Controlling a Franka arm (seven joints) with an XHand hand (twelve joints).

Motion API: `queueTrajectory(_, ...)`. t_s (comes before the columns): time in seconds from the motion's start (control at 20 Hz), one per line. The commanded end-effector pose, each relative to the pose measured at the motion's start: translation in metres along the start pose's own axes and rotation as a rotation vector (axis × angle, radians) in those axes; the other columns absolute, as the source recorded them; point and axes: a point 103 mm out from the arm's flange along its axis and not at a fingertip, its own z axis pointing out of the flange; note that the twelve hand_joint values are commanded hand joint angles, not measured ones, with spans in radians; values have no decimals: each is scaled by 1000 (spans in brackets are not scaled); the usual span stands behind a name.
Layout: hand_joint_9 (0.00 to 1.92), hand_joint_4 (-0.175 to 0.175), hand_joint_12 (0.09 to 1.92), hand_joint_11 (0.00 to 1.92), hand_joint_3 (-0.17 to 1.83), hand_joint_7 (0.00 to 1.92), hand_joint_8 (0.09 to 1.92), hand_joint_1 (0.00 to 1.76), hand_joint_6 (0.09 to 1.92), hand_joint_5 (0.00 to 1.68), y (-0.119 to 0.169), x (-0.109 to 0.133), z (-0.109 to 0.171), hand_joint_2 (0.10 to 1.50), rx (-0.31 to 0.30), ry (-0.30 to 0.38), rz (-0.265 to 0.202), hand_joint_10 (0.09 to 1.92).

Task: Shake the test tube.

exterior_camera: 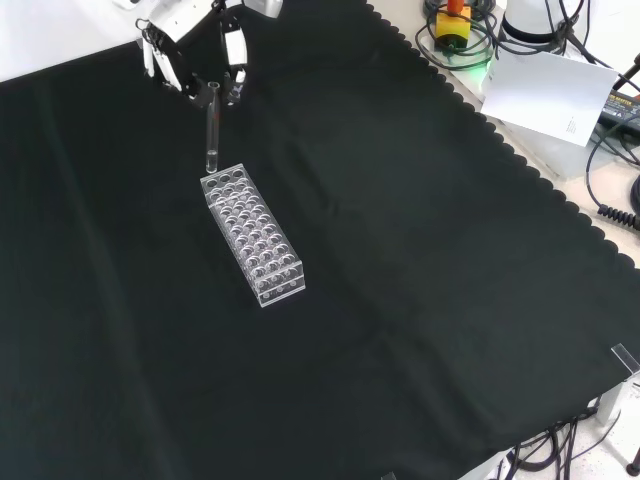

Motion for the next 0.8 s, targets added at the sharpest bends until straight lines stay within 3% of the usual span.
queueTrajectory(0.05,1502,-175,1183,898,698,1414,715,1434,529,1335,0,-23,2,584,20,-46,58,87)
queueTrajectory(0.5,1503,-175,1183,898,698,1414,715,1434,529,1335,-9,-87,3,584,55,-116,208,87)
queueTrajectory(0.8,1503,-175,1183,897,698,1414,715,1434,529,1335,-10,-102,-2,584,48,-118,233,87)
